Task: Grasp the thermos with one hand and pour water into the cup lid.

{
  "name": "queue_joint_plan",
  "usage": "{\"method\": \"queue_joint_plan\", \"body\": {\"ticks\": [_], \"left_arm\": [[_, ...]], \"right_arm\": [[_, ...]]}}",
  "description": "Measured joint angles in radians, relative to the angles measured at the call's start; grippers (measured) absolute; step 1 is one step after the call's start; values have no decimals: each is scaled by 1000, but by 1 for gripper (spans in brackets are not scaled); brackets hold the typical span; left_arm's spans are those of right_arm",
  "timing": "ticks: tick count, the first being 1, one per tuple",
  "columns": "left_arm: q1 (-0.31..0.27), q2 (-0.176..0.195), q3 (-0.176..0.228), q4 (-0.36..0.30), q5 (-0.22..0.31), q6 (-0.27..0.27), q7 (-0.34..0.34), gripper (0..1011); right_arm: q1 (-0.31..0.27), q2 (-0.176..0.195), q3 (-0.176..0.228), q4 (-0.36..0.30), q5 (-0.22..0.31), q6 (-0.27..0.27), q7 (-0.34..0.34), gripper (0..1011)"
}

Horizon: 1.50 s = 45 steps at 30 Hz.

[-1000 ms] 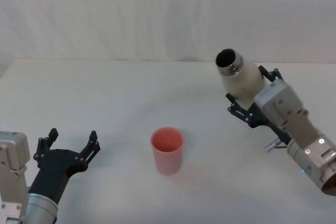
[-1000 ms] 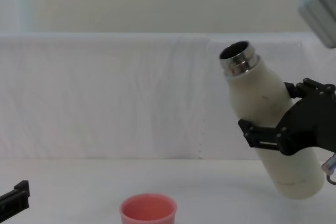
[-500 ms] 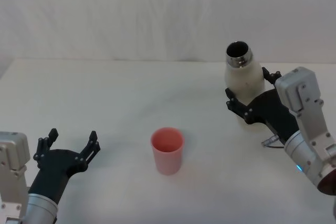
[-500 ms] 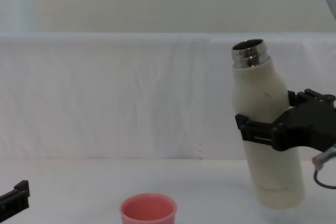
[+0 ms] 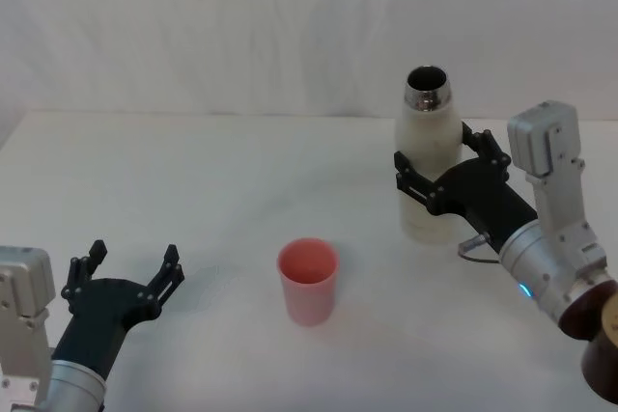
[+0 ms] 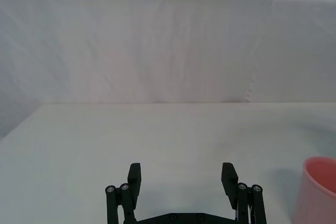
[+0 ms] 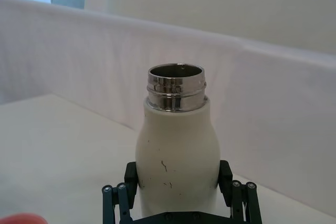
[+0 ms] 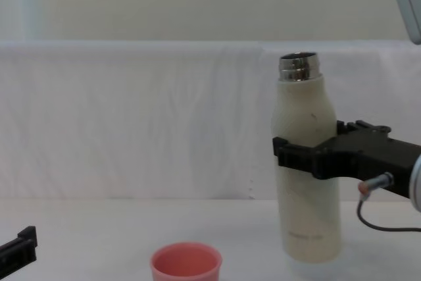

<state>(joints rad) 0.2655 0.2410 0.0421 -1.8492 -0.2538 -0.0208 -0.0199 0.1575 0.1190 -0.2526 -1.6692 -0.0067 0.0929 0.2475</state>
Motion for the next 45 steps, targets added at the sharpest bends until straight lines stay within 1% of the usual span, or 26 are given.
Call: {"method": "queue_joint_plan", "body": {"ticks": [7,11,14,16,23,31,45], "left_arm": [[0,0,0,0,0,0,0,1001],[0,0,0,0,0,0,0,1001],[0,0,0,0,0,0,0,1001],[0,0,0,0,0,0,0,1001],[0,0,0,0,0,0,0,1001],[0,0,0,0,0,0,0,1001],[0,0,0,0,0,0,0,1001]], "right_arm": [[31,-15,-11,43,54,12,3,947],[42,-19,-18,55,77,24,2,947],[46,-22,-21,60,90,35,1,947],[51,-24,-26,64,108,50,-4,947],[54,-22,-35,66,139,69,-11,947],[48,-14,-44,70,161,70,-17,947],[27,-3,-54,81,191,43,-26,947]]}}
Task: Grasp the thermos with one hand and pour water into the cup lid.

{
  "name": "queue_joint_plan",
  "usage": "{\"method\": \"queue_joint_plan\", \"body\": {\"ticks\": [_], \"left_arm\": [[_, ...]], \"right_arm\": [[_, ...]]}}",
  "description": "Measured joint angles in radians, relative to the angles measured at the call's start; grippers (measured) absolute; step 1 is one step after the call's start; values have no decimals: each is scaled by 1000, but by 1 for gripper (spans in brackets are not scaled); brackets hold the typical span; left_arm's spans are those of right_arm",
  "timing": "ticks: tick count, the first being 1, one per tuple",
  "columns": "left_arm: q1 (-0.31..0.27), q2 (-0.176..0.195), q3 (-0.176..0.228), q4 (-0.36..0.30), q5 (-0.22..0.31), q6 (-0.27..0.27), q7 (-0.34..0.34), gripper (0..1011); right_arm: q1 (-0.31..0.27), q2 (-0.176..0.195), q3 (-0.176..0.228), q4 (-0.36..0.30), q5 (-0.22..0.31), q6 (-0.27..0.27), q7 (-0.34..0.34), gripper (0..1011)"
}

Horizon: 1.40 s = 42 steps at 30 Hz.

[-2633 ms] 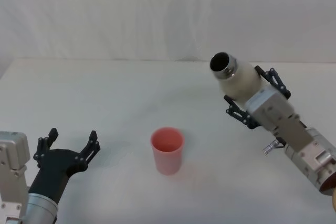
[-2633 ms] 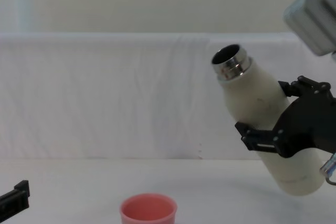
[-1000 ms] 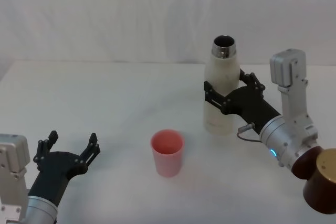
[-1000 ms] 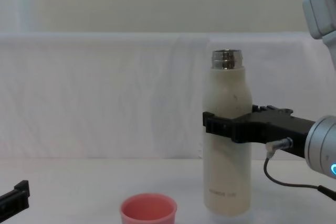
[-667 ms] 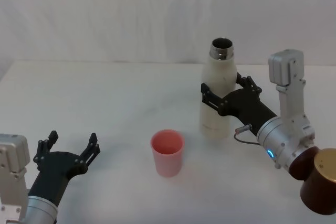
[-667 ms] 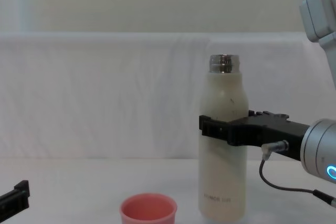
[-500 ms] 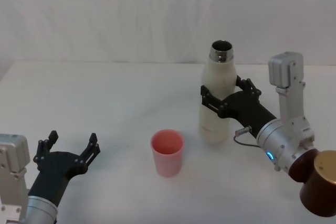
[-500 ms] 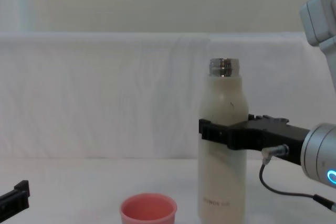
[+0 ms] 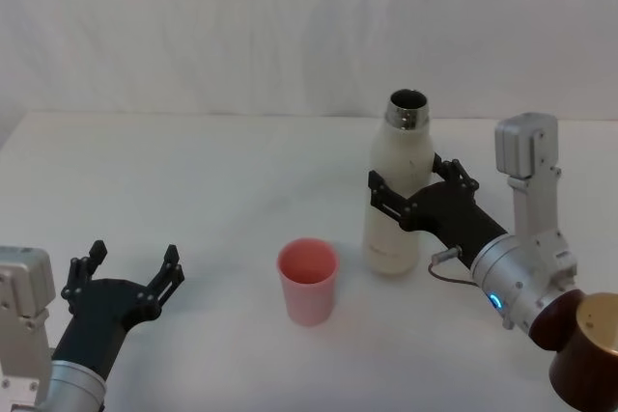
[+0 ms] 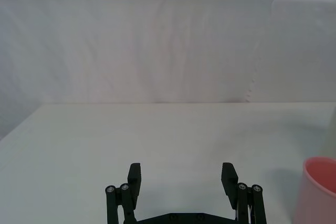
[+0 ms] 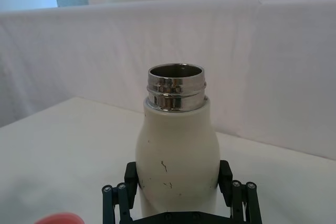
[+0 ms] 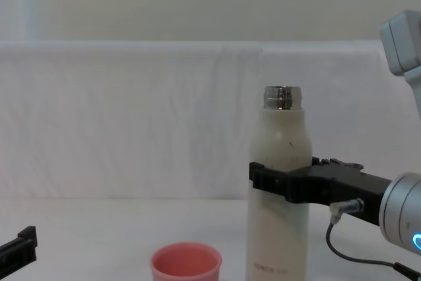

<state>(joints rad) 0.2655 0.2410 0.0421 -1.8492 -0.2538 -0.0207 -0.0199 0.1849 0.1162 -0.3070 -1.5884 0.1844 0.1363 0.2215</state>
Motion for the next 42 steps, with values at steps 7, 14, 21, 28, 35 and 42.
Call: {"method": "queue_joint_plan", "body": {"ticks": [7,14,21,28,35,42], "left_arm": [[0,0,0,0,0,0,0,1001],[0,0,0,0,0,0,0,1001],[0,0,0,0,0,0,0,1001],[0,0,0,0,0,0,0,1001],[0,0,0,0,0,0,0,1001],[0,0,0,0,0,0,0,1001]], "right_arm": [[-7,6,-3,2,10,-14,-1,947],[-8,14,-9,4,16,-26,2,947],[-9,19,-15,6,19,-30,4,947],[-13,24,-19,7,21,-35,5,947],[-19,29,-22,7,21,-40,5,947],[-24,37,-25,5,19,-46,9,947]]}}
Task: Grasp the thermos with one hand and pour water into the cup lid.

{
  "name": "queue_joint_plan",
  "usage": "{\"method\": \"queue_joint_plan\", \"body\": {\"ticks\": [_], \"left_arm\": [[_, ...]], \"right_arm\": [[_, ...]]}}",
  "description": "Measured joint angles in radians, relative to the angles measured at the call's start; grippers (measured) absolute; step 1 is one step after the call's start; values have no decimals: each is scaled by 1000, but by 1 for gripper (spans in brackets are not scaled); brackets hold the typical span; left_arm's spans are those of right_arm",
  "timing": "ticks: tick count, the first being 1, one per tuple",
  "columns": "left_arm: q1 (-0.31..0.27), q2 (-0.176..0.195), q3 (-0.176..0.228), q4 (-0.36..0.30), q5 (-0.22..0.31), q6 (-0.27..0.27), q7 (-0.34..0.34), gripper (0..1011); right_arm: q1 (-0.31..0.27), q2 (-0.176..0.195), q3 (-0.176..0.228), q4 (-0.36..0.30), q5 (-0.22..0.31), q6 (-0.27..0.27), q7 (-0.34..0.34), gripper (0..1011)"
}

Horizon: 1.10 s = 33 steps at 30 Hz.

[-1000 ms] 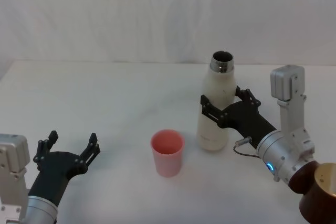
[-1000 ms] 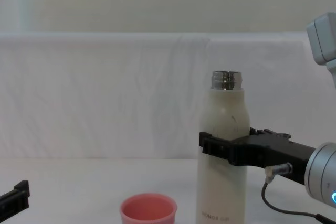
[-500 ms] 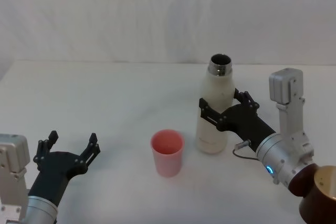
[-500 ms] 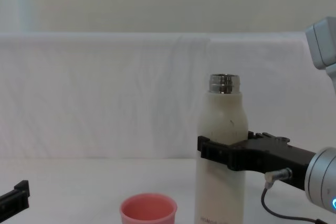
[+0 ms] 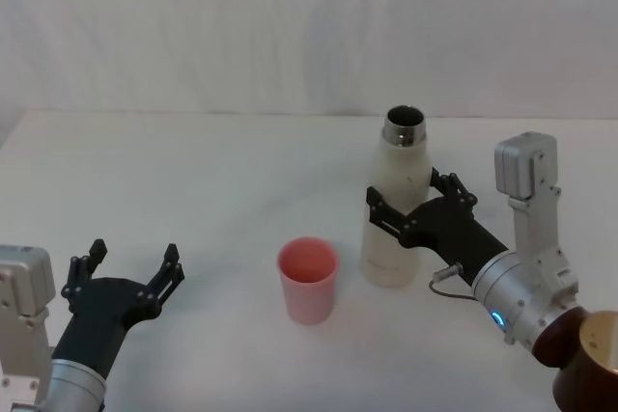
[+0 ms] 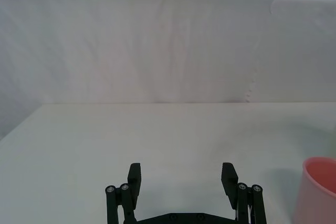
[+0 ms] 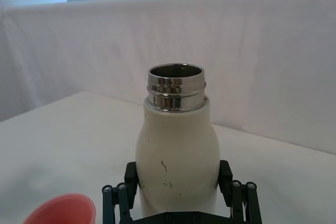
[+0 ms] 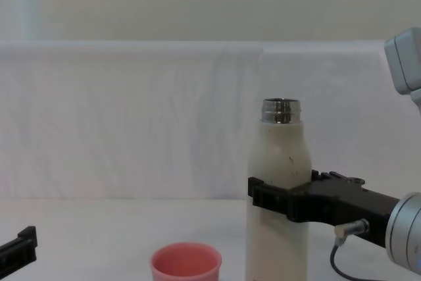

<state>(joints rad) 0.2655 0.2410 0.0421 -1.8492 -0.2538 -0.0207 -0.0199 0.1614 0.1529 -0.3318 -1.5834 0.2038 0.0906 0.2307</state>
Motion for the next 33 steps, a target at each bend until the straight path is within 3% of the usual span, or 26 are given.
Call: {"method": "queue_joint_plan", "body": {"ticks": [11,14,33], "left_arm": [[0,0,0,0,0,0,0,1001],[0,0,0,0,0,0,0,1001],[0,0,0,0,0,0,0,1001]], "right_arm": [[0,1,-1,-1,-1,-2,3,946],[1,0,0,-2,-1,-2,2,1001],[1,-1,1,-2,-2,0,1,1000]]}}
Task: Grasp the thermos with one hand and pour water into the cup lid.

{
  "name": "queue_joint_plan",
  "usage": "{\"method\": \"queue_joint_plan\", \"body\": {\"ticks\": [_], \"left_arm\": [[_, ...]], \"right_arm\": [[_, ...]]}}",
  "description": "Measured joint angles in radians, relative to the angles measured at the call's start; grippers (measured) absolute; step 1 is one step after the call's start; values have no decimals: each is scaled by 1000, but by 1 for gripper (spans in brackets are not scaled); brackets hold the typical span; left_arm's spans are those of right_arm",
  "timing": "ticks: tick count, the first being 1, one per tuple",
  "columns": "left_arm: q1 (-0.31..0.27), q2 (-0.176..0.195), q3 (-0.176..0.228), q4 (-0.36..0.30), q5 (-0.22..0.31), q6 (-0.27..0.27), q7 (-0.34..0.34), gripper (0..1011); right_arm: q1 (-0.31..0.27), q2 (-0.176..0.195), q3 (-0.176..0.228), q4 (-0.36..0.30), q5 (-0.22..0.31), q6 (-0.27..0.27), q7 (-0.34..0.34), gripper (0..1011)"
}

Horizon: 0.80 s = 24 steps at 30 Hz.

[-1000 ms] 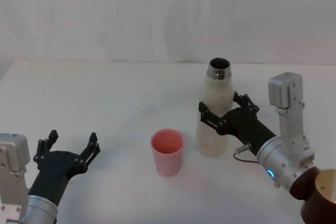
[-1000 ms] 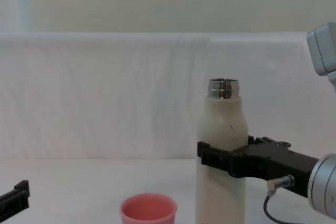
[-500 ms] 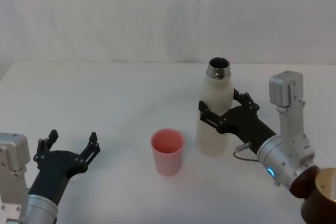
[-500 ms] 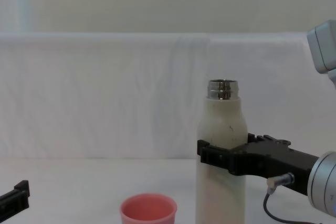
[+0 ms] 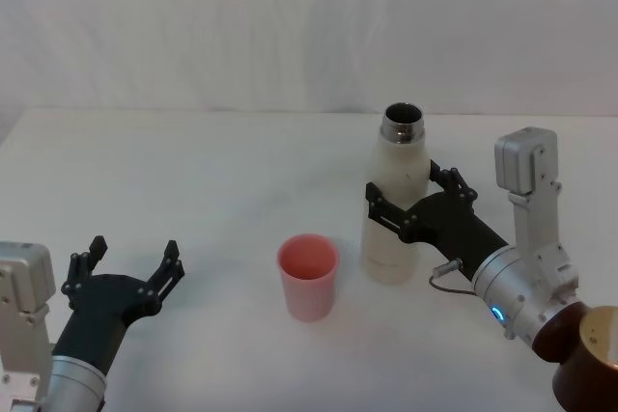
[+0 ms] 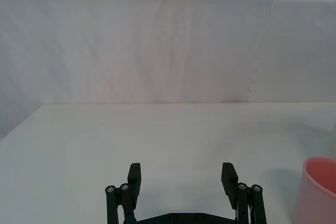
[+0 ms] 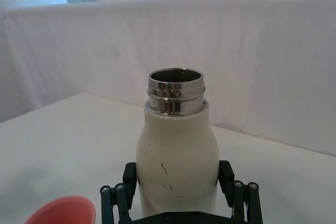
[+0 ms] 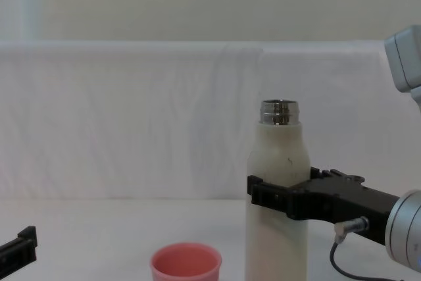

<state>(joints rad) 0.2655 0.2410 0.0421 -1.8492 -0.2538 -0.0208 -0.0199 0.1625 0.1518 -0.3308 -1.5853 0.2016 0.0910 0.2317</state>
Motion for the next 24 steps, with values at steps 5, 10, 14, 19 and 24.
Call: {"method": "queue_joint_plan", "body": {"ticks": [5,10,14,19,24], "left_arm": [[0,0,0,0,0,0,0,1001],[0,0,0,0,0,0,0,1001],[0,0,0,0,0,0,0,1001],[0,0,0,0,0,0,0,1001],[0,0,0,0,0,0,0,1001]], "right_arm": [[0,0,0,0,0,0,0,1000],[-3,2,3,-5,-3,-1,-8,1000],[-18,12,9,-25,-6,-7,-8,1000],[-33,22,13,-42,-12,-14,-8,1000],[-61,34,19,-68,-10,-21,-4,1000]]}}
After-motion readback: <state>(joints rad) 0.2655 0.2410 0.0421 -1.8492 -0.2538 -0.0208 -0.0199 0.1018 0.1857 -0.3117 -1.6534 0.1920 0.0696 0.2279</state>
